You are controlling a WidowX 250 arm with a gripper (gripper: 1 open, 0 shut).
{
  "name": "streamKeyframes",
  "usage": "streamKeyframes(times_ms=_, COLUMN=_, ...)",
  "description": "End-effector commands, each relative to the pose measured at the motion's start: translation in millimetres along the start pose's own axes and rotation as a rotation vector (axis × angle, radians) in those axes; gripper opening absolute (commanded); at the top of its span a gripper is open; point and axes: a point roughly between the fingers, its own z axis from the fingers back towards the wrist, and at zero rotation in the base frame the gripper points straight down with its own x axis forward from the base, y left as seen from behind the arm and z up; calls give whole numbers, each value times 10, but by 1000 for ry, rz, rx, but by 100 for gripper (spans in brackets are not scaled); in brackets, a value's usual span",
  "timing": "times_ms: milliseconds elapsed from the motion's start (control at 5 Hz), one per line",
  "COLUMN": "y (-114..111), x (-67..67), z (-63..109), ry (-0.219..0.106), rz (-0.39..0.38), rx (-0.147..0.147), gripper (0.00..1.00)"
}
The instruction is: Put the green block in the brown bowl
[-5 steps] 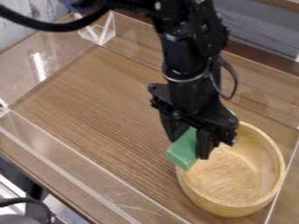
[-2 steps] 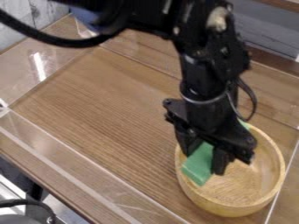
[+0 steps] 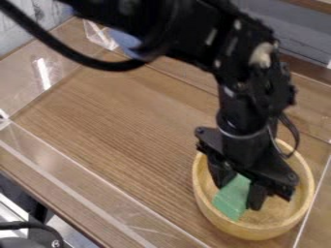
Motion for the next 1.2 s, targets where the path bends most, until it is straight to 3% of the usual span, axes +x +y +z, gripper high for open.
streamKeyframes(times_ms=0, y=-52, x=61, z=-35, ry=-25, rz=-15, rx=-2, gripper=0)
streamKeyframes(times_ms=1000, y=-28, x=150, z=-160, ry=-48, rz=-13, rx=30, gripper=0)
